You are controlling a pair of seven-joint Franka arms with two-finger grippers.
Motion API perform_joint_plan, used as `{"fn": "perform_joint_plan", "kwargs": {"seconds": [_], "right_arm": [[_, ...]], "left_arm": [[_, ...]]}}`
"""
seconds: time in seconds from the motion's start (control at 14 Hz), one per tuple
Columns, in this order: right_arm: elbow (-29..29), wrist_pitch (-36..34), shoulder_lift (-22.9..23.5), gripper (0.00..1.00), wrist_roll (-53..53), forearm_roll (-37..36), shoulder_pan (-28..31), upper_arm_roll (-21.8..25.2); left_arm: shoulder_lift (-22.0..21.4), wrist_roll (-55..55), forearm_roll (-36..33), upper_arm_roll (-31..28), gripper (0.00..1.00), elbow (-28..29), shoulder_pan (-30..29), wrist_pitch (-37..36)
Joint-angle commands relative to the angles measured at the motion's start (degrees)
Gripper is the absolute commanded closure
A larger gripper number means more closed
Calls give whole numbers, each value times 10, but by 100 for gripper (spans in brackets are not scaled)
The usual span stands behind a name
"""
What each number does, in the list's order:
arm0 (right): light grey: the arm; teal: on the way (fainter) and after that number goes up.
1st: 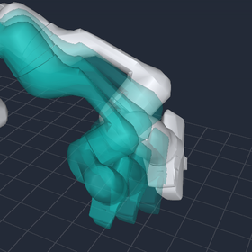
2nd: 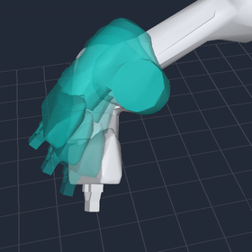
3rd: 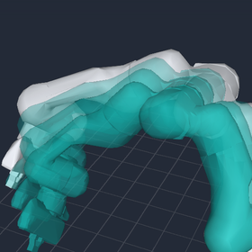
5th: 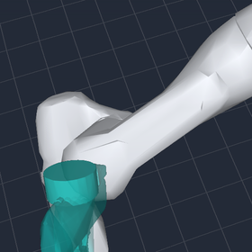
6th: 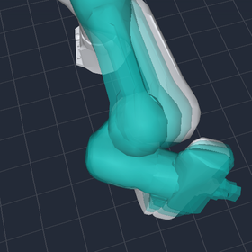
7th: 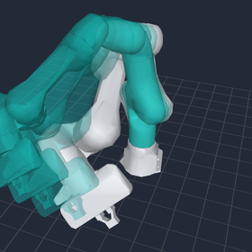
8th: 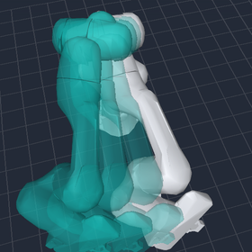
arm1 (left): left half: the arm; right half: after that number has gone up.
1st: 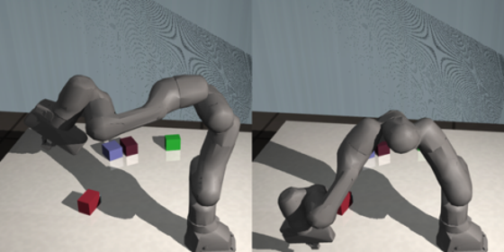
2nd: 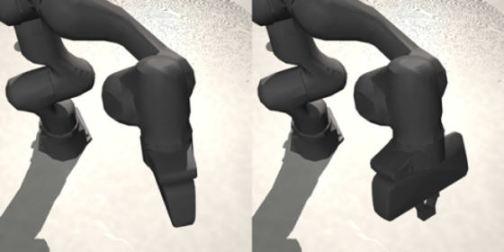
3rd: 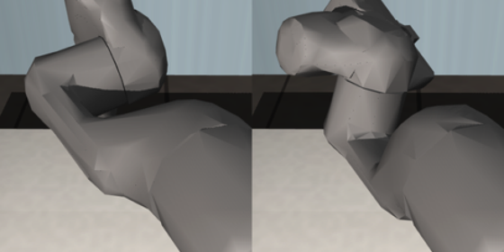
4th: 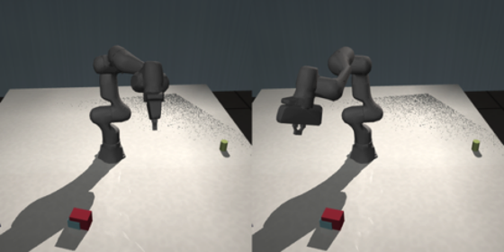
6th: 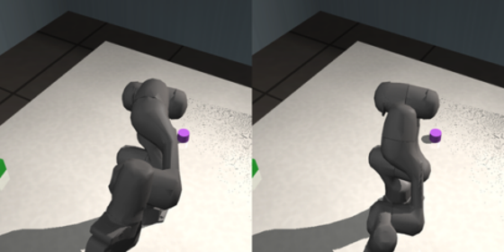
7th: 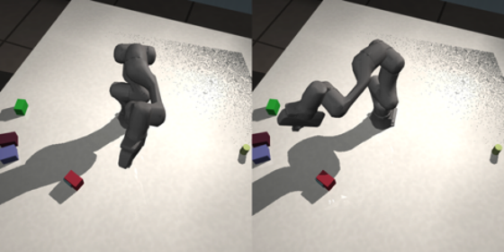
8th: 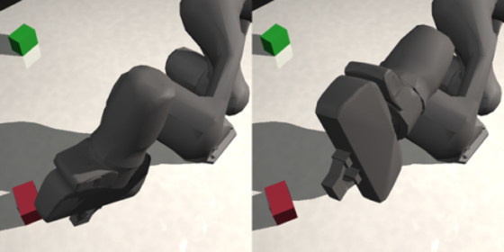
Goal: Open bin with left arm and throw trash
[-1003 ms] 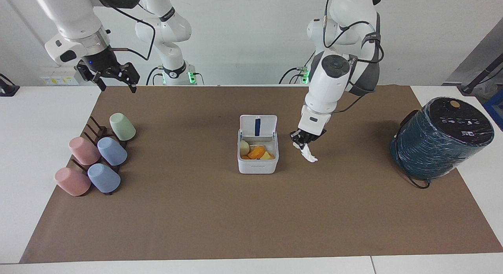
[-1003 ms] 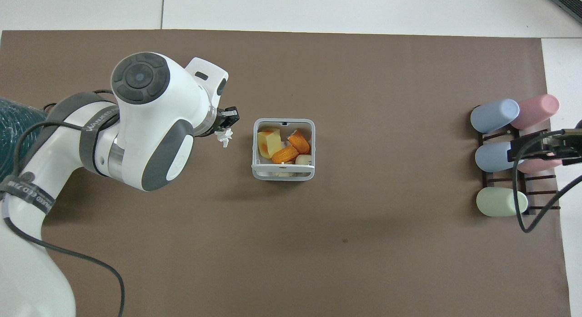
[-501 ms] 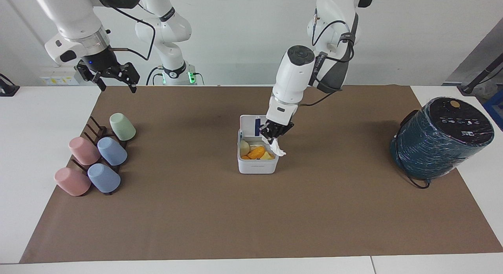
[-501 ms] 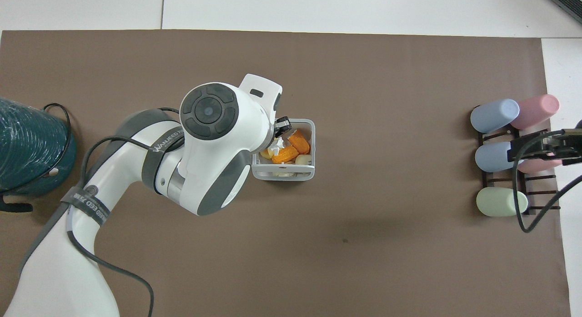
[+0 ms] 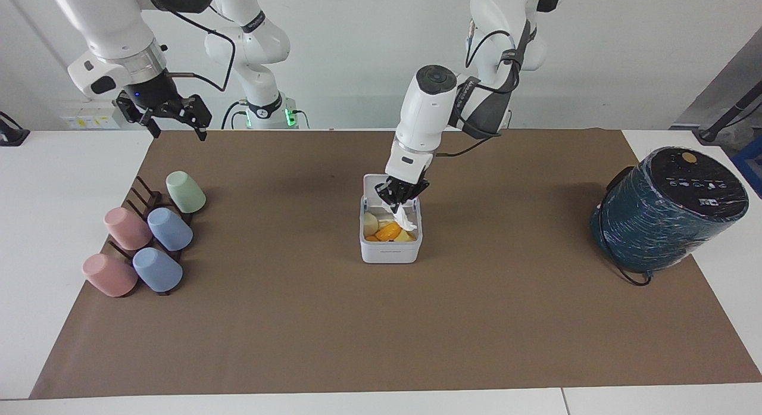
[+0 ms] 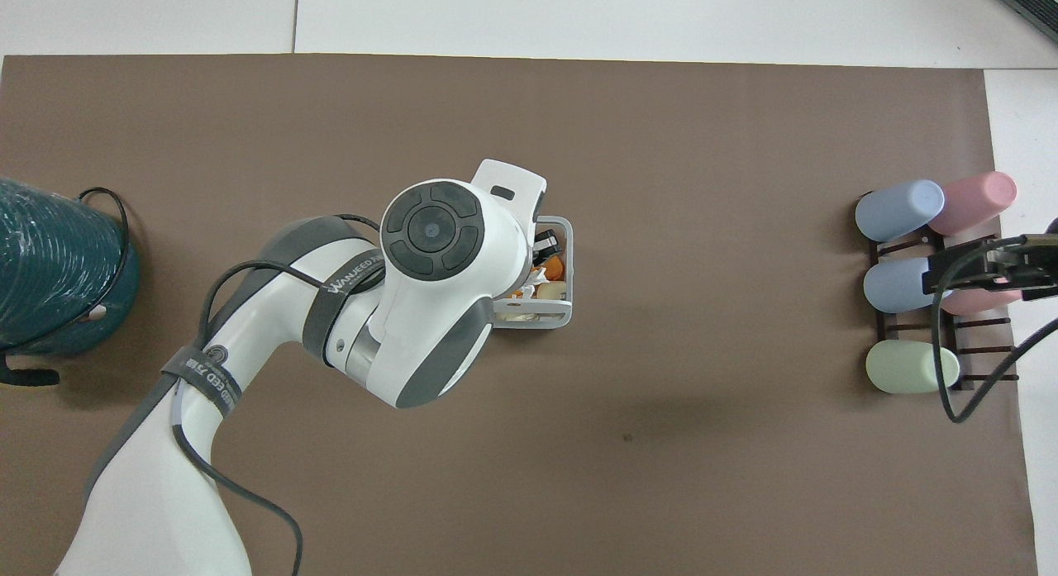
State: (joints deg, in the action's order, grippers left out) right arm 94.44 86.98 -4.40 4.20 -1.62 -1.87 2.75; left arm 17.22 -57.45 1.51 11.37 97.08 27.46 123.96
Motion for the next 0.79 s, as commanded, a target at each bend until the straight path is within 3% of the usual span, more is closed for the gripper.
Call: {"fn": "perform_joint_plan", "kwargs": {"seconds": [0.0,0.36,0.5,0.57,0.72], "right_arm": [[0,-9,-4,0,-17,-1,5,-3],[0,-9,-4,0,-17,-1,6,-3],[0,-9,-4,0,-17,-1,5,-3],[0,-9,-4,0,-17,-1,5,-3],[0,-9,-4,0,-17,-1,5,-3]], "left_arm": [[-5,-6,10,-8,29,10,6,9],[-3,-6,10,-8,28,-21,-4,-29],[6,-5,10,-9,33,-54,-9,-80],[8,-4,10,-10,41,-73,-14,-106],[9,1,8,-10,41,-103,-36,-138]]}}
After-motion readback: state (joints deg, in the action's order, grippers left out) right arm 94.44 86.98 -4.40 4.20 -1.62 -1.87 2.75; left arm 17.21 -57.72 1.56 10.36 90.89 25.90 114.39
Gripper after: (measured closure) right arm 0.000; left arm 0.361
